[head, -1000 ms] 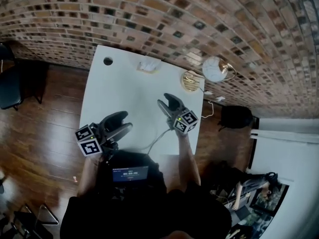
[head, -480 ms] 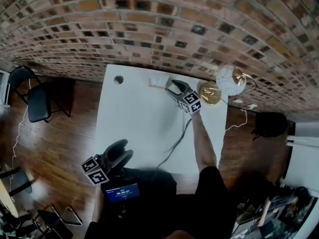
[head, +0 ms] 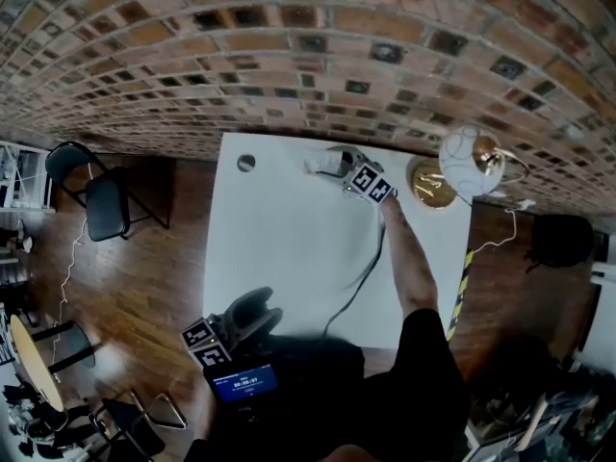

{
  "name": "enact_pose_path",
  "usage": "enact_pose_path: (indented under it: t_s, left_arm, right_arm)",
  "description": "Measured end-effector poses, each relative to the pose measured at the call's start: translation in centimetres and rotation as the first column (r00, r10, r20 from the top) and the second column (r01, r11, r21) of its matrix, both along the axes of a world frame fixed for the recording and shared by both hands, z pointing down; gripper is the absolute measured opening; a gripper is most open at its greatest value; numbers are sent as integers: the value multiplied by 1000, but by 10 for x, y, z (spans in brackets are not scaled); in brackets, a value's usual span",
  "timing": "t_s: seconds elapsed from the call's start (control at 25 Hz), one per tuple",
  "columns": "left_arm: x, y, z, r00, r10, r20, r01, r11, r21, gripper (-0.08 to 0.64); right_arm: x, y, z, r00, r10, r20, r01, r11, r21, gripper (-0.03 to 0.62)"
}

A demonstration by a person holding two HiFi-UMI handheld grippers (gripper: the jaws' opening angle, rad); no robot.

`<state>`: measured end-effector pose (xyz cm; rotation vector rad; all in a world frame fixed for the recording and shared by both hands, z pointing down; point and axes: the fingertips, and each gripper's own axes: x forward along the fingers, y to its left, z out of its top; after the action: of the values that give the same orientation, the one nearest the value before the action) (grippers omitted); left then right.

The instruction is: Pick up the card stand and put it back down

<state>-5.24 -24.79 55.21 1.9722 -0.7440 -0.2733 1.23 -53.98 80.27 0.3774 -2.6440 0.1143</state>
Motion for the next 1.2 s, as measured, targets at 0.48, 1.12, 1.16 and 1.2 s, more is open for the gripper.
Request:
enact_pose_path:
  t_s: [0.48, 1.12, 1.16, 1.2]
  left_arm:
    - [2, -7, -15, 1000, 15, -18, -14, 999, 42, 252]
    - [2, -6, -72, 963, 172, -208, -120, 963, 240, 253]
    - [1, -6, -77, 958, 183, -221, -125, 959, 252, 253]
    - [1, -6, -82, 954, 195, -229, -131, 955, 267, 253]
  right_arm:
    - [-7, 30, -13, 999, -24, 25, 25, 999, -20, 109]
    - [16, 103, -268, 975, 21, 220, -57, 985, 161, 109]
    - [16, 109, -284, 976, 20, 215, -58, 983, 174, 109]
    - [16, 115, -300, 978, 19, 209, -59, 981, 186, 109]
